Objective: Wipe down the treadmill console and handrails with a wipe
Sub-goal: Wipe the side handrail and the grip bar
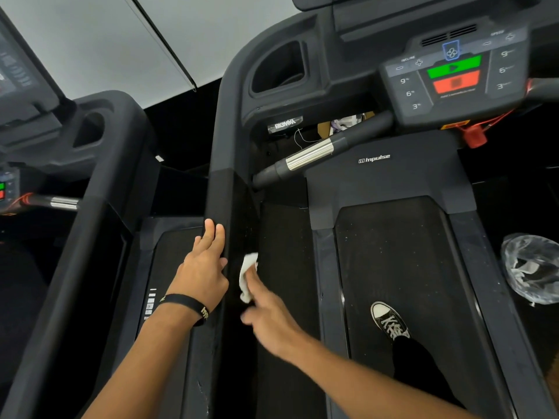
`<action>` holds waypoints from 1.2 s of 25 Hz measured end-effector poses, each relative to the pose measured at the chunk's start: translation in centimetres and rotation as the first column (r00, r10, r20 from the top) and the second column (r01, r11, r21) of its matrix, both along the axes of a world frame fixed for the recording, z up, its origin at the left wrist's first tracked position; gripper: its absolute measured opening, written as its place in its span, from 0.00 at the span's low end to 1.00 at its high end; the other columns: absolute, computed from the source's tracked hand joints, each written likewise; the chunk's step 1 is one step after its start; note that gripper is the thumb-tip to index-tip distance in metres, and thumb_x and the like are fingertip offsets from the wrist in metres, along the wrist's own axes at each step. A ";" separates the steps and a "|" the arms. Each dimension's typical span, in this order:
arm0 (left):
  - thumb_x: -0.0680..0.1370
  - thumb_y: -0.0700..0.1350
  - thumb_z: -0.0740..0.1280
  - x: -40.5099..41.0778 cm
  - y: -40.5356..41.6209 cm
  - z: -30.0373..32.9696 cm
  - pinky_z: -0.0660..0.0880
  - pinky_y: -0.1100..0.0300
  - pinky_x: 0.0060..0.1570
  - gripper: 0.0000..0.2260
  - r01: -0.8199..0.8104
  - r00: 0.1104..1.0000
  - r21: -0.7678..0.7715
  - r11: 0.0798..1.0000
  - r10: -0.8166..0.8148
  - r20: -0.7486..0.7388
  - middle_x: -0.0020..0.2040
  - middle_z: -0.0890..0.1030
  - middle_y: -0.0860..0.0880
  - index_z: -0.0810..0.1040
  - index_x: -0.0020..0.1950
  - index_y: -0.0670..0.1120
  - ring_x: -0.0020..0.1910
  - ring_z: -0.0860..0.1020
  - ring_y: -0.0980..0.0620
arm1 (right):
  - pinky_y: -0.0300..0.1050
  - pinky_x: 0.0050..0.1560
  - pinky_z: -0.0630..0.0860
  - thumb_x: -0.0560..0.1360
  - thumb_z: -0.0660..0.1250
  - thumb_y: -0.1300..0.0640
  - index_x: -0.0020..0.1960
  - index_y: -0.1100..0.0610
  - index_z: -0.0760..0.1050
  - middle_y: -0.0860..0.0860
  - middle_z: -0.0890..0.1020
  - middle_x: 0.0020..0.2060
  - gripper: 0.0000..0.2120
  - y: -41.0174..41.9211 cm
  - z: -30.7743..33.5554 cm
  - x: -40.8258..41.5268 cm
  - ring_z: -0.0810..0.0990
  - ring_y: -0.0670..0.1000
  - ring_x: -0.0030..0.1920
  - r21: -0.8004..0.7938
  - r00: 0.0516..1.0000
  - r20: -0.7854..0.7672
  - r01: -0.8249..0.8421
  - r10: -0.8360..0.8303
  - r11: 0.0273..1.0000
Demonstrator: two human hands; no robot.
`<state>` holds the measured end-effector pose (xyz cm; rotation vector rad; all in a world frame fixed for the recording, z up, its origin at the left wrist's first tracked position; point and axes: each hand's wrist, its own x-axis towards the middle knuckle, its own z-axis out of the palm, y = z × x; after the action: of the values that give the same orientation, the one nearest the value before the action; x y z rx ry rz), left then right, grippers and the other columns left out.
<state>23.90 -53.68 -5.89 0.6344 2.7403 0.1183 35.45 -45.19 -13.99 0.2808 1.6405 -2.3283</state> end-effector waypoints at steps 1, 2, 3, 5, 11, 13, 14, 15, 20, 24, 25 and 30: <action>0.80 0.39 0.60 0.0 0.0 0.1 0.65 0.43 0.70 0.30 0.002 1.000 -0.005 1.000 -0.002 -0.003 0.80 0.45 0.52 0.51 0.79 0.49 0.77 0.54 0.44 | 0.23 0.66 0.60 0.79 0.58 0.68 0.81 0.45 0.46 0.38 0.56 0.76 0.38 -0.4 -0.3 0.9 0.62 0.34 0.71 0.161 0.999 -0.038 0.011 -0.005 0.987; 0.80 0.39 0.61 0.0 0.0 0.1 0.65 0.44 0.70 0.30 0.002 1.000 -0.007 1.000 -0.002 -0.003 0.80 0.45 0.52 0.51 0.79 0.49 0.77 0.54 0.44 | 0.24 0.68 0.59 0.79 0.59 0.70 0.81 0.49 0.51 0.42 0.61 0.76 0.36 -0.6 -0.5 1.2 0.63 0.38 0.73 0.321 0.994 -0.101 0.073 -0.043 0.944; 0.80 0.39 0.61 0.1 0.1 0.1 0.65 0.44 0.70 0.30 0.004 1.000 -0.008 1.000 -0.004 -0.004 0.80 0.45 0.52 0.51 0.79 0.49 0.77 0.54 0.44 | 0.27 0.69 0.60 0.80 0.60 0.70 0.80 0.54 0.57 0.47 0.66 0.76 0.32 -0.6 -0.8 1.0 0.66 0.42 0.73 0.437 0.981 -0.173 0.159 -0.091 0.885; 0.80 0.38 0.61 0.2 0.2 0.3 0.63 0.43 0.71 0.30 0.000 1.000 -0.013 1.000 0.000 0.001 0.80 0.45 0.52 0.51 0.79 0.49 0.78 0.52 0.44 | 0.31 0.67 0.68 0.80 0.64 0.69 0.74 0.60 0.69 0.53 0.76 0.68 0.23 -0.6 -1.1 0.4 0.76 0.49 0.67 0.545 0.958 -0.258 0.252 -0.126 0.799; 0.81 0.40 0.60 0.2 0.2 0.5 0.58 0.44 0.74 0.30 -0.010 0.999 0.009 1.000 0.010 0.033 0.79 0.44 0.54 0.50 0.79 0.50 0.78 0.49 0.45 | 0.33 0.50 0.78 0.78 0.69 0.64 0.56 0.56 0.82 0.51 0.83 0.50 0.09 1.0 -1.8 -0.9 0.83 0.47 0.49 0.527 0.919 -0.249 0.393 -0.305 0.754; 0.81 0.40 0.59 0.3 0.3 0.6 0.59 0.46 0.74 0.30 -0.012 0.999 0.014 1.000 0.012 0.034 0.79 0.43 0.54 0.50 0.79 0.50 0.78 0.49 0.45 | 0.47 0.50 0.82 0.77 0.70 0.61 0.52 0.51 0.80 0.49 0.83 0.46 0.07 2.7 -2.4 -4.3 0.83 0.49 0.46 0.475 0.866 -0.118 0.479 -0.486 0.738; 0.81 0.40 0.59 0.3 0.3 0.6 0.59 0.46 0.73 0.29 -0.009 0.999 0.013 1.000 0.009 0.031 0.79 0.44 0.54 0.50 0.79 0.49 0.78 0.50 0.45 | 0.52 0.49 0.82 0.77 0.70 0.61 0.50 0.47 0.77 0.48 0.83 0.44 0.09 3.7 -2.6 -6.5 0.83 0.50 0.46 0.441 0.828 -0.060 0.523 -0.557 0.730; 0.81 0.39 0.59 0.4 0.4 0.6 0.60 0.47 0.73 0.29 -0.006 1.000 0.013 1.000 0.005 0.027 0.80 0.44 0.54 0.50 0.79 0.49 0.78 0.50 0.45 | 0.54 0.49 0.83 0.77 0.69 0.61 0.49 0.45 0.75 0.48 0.82 0.44 0.11 4.6 -2.9 -8.8 0.83 0.52 0.47 0.405 0.798 -0.014 0.555 -0.602 0.726; 0.81 0.39 0.59 0.5 0.5 0.7 0.61 0.48 0.72 0.29 -0.016 0.999 0.000 1.000 0.016 0.028 0.80 0.43 0.53 0.49 0.79 0.49 0.78 0.49 0.45 | 0.47 0.47 0.81 0.77 0.67 0.65 0.45 0.54 0.83 0.53 0.83 0.45 0.09 5.0 -4.2 -14.8 0.82 0.56 0.52 0.375 0.765 0.111 0.559 -0.635 0.739; 0.81 0.39 0.59 0.2 0.4 0.6 0.61 0.48 0.72 0.30 0.000 1.000 -0.019 1.000 0.000 0.025 0.80 0.43 0.52 0.49 0.79 0.49 0.78 0.50 0.43 | 0.51 0.54 0.81 0.77 0.70 0.60 0.53 0.54 0.84 0.49 0.82 0.47 0.07 4.5 -4.1 -11.8 0.81 0.54 0.52 0.410 0.839 -0.015 0.501 -0.543 0.762; 0.81 0.39 0.60 0.1 0.3 0.6 0.61 0.47 0.73 0.30 0.003 1.000 -0.024 1.000 -0.002 0.027 0.80 0.43 0.52 0.49 0.79 0.49 0.78 0.51 0.43 | 0.49 0.54 0.81 0.77 0.71 0.59 0.54 0.54 0.84 0.49 0.83 0.47 0.07 4.7 -4.1 -10.9 0.82 0.51 0.51 0.394 0.863 -0.039 0.477 -0.504 0.786; 0.81 0.40 0.60 -0.1 0.5 0.6 0.62 0.46 0.72 0.30 0.015 1.000 -0.070 0.997 -0.013 0.024 0.80 0.43 0.51 0.49 0.79 0.49 0.77 0.51 0.42 | 0.50 0.51 0.82 0.75 0.74 0.55 0.45 0.44 0.84 0.44 0.85 0.39 0.05 4.2 -4.1 -8.2 0.83 0.49 0.48 0.351 0.914 -0.089 0.400 -0.395 0.846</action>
<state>23.83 -53.16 -5.25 0.6293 2.7040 0.0258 27.28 -40.96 -18.12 0.7526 2.1966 -2.2754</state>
